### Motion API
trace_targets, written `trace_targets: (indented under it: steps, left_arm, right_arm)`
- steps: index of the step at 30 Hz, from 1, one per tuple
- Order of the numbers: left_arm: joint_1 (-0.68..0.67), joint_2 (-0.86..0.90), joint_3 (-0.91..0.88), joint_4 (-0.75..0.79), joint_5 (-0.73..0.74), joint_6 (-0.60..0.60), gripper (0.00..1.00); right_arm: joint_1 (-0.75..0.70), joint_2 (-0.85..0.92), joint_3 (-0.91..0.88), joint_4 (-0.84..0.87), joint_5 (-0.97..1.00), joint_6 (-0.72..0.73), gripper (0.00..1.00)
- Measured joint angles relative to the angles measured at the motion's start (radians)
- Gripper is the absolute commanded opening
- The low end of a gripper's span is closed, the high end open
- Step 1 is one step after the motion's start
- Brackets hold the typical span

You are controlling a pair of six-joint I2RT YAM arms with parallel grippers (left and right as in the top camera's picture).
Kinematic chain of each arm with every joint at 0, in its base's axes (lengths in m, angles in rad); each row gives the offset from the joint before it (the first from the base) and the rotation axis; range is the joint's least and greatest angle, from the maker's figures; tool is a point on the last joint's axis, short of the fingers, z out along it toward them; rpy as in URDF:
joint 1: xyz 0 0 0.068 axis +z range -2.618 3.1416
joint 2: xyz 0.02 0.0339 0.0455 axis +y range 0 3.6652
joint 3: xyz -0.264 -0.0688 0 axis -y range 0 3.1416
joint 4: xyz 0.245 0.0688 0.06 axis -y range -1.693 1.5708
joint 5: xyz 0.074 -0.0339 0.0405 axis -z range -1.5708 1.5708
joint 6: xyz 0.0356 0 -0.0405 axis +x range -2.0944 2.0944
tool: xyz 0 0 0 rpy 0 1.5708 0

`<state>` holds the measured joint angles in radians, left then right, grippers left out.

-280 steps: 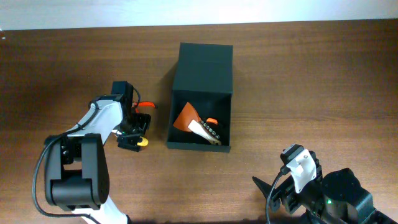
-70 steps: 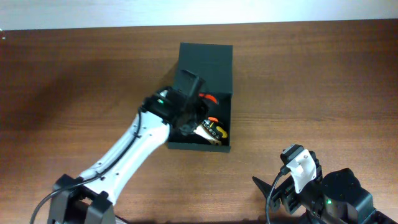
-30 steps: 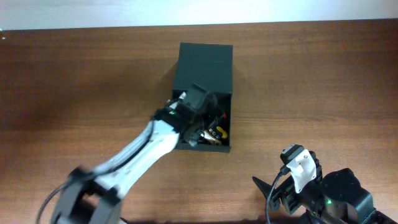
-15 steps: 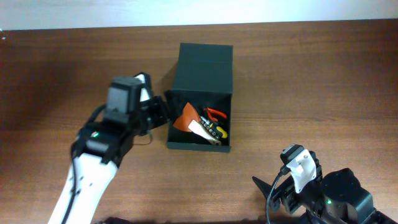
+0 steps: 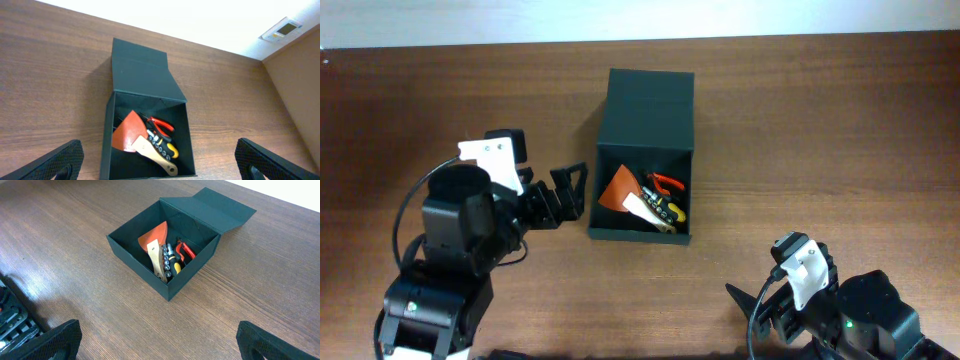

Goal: Pack container
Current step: 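Withdraw the left gripper from the box, then bring both grippers to the upright lid's two top corners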

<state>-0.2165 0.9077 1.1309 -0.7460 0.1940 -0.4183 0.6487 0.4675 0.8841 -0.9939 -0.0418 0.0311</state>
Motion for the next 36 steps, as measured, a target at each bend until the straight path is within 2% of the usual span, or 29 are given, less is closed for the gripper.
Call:
trace_targets:
  steps: [14,17,18,20,21,24,25,28,29,30,31,33,34,35,36]
  left_arm:
    - [0.000,-0.002,0.000,-0.053,-0.011,0.011,0.99]
    - [0.000,0.003,0.000,-0.053,-0.011,0.011,1.00]
    - [0.000,0.006,0.000,-0.052,-0.011,0.011,0.91]
    - [0.000,0.012,0.000,-0.047,-0.010,0.011,0.66]
    - [0.000,0.015,0.000,-0.034,-0.010,0.013,0.58]
    - [0.002,0.020,0.000,0.025,-0.005,0.003,0.44]
    - [0.006,0.023,0.001,0.038,-0.002,-0.003,0.37]
    - [0.035,0.048,0.005,0.064,0.005,-0.033,0.06]
    - [0.048,0.064,0.006,0.079,0.010,-0.044,0.02]
    - [0.061,0.082,0.006,0.094,0.018,-0.053,0.02]
    - [0.076,0.106,0.007,0.111,0.029,-0.061,0.02]
    - [0.108,0.157,0.007,0.154,0.059,-0.081,0.02]
    - [0.124,0.185,0.008,0.176,0.077,-0.092,0.02]
    - [0.142,0.213,0.008,0.198,0.095,-0.103,0.02]
    - [0.160,0.246,0.009,0.220,0.117,-0.115,0.02]
  right_arm:
    - [0.000,0.000,0.000,0.015,-0.006,-0.001,0.99]
    - [0.000,0.000,-0.001,0.071,-0.019,-0.001,0.99]
    - [0.000,0.000,-0.001,0.099,-0.026,0.000,0.99]
    - [0.000,0.001,-0.001,0.168,-0.039,0.013,0.99]
    - [0.000,0.004,0.000,0.195,-0.039,0.021,0.99]
    - [0.000,0.047,0.021,0.217,-0.027,0.052,0.99]
    - [0.000,0.077,0.037,0.215,-0.015,0.060,0.99]
    - [-0.017,0.212,0.116,0.201,0.011,0.075,0.99]
    - [-0.031,0.267,0.154,0.192,0.017,0.077,0.99]
    - [-0.048,0.321,0.192,0.185,0.022,0.078,0.95]
    - [-0.071,0.385,0.239,0.174,0.026,0.074,0.83]
    - [-0.123,0.500,0.322,0.153,0.027,0.060,0.49]
    - [-0.154,0.562,0.365,0.150,0.027,0.062,0.26]
    - [-0.183,0.616,0.401,0.148,0.029,0.062,0.15]
    - [-0.211,0.667,0.431,0.149,0.031,0.060,0.09]
